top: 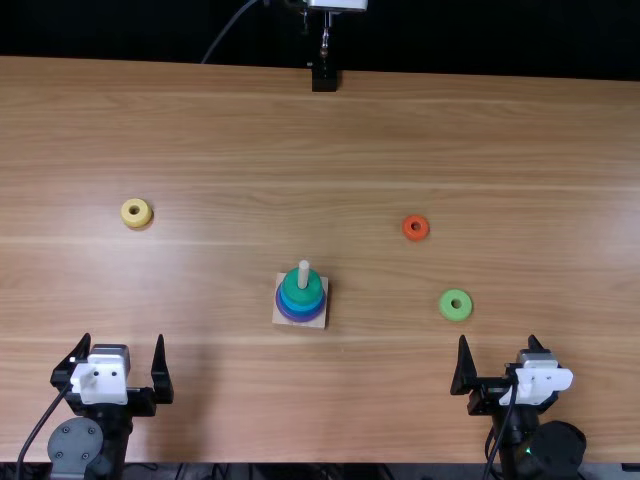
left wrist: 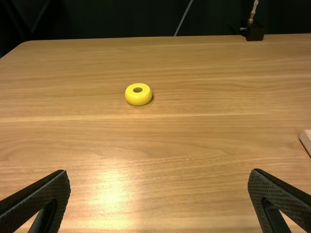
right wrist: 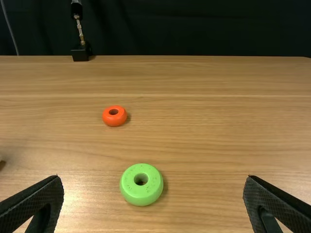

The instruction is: Build the Hanoi tower: stack the rings onto the peg from bottom to top in this color order: purple, dark blue, light blue, dark green, light green, yellow, orange.

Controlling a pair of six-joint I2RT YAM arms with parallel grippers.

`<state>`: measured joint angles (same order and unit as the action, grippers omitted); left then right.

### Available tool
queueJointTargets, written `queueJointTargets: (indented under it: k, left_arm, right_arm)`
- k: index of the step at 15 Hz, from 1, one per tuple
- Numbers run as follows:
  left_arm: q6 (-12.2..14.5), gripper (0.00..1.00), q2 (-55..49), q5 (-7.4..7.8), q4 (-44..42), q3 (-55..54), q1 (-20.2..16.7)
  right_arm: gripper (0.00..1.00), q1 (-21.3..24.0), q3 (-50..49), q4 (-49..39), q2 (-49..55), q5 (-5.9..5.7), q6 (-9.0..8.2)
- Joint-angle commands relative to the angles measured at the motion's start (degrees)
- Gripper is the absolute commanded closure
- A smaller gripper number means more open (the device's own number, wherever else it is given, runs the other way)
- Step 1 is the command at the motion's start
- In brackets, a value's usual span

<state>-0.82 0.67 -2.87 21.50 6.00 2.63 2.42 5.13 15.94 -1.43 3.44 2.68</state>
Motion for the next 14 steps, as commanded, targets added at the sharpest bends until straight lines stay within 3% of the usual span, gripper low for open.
queueJointTargets:
  k: [1,3,5,9,14]
  left_arm:
    - [0.5,0.00,-0.7,-0.50,4.6,-6.0,0.3]
    - [0.5,0.00,-0.7,-0.50,4.6,-6.0,0.3]
    - [0.5,0.00,-0.7,-0.50,4.6,-6.0,0.3]
    - [0.5,0.00,-0.7,-0.50,4.6,-6.0,0.3]
    - [0.5,0.00,-0.7,-0.50,4.6,-6.0,0.3]
  right_arm:
    - [0.00,0.7,-4.0,2.7,1.4,0.35,-0.57]
    - [0.00,1.5,-3.3,1.0,1.4,0.35,-0.46]
    - [0.00,1.9,3.8,-1.1,1.4,0.35,-0.46]
    - [0.00,1.5,17.5,-0.3,-11.6,0.25,-0.57]
    - [0.00,1.1,40.7,13.6,-33.9,0.04,-0.67]
